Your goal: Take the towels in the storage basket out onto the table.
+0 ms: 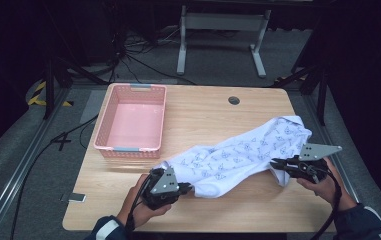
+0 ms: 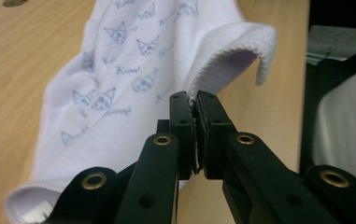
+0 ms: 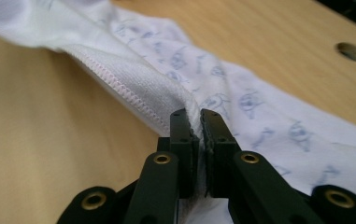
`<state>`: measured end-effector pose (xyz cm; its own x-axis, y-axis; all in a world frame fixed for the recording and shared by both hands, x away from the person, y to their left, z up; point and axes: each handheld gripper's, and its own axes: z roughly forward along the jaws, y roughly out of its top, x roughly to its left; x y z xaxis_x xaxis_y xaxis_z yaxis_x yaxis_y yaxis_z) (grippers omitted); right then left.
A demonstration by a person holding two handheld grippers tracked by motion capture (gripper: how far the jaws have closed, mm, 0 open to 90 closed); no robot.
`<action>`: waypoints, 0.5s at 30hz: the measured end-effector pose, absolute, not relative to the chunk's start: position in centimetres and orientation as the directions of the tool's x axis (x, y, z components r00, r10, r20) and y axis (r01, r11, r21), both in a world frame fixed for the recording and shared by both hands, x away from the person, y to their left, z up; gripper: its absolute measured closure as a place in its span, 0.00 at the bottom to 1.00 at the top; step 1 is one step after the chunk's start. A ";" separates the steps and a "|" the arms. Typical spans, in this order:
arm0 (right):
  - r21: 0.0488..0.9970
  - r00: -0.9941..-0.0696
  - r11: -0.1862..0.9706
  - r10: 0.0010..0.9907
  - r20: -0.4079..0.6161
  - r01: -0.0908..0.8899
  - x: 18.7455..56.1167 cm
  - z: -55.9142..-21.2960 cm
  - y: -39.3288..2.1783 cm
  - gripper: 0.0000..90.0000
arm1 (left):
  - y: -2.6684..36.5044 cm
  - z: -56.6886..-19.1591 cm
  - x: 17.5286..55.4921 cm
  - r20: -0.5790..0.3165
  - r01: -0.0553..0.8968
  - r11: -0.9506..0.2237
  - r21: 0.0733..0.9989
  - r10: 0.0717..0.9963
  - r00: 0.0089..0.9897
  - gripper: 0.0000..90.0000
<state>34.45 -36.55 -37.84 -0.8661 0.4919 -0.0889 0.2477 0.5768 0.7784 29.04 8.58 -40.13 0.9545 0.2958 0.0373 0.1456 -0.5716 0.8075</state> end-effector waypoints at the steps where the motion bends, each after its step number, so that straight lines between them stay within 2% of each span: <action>1: 0.759 -0.881 0.603 0.466 -0.087 0.244 34.0 -37.9 -36.4 0.92 | 8.6 -40.2 28.7 0.026 0.144 -0.575 0.805 0.277 0.960 0.95; 4: 0.707 -0.914 0.669 0.397 -0.079 0.229 32.6 -38.3 -35.9 0.92 | 8.2 -40.4 27.0 0.016 0.119 -0.593 0.797 0.216 0.976 0.94; 7: 0.689 -0.925 0.687 0.376 -0.062 0.232 31.4 -38.7 -35.9 0.91 | 8.1 -40.6 26.1 -0.010 0.138 -0.591 0.795 0.215 0.977 0.92; 10: 0.682 -0.924 0.687 0.380 -0.044 0.250 30.5 -39.0 -36.3 0.90 | 8.4 -40.9 25.4 -0.046 0.174 -0.568 0.804 0.232 0.972 0.87; 12: 0.677 -0.922 0.685 0.387 -0.023 0.270 29.6 -39.3 -36.8 0.89 | 8.7 -40.8 25.2 -0.041 0.188 -0.563 0.805 0.263 0.964 0.78; 15: 0.670 -0.920 0.682 0.393 0.002 0.293 28.9 -39.8 -37.2 0.82 | 9.2 -40.7 25.7 -0.019 0.198 -0.551 0.810 0.314 0.949 0.74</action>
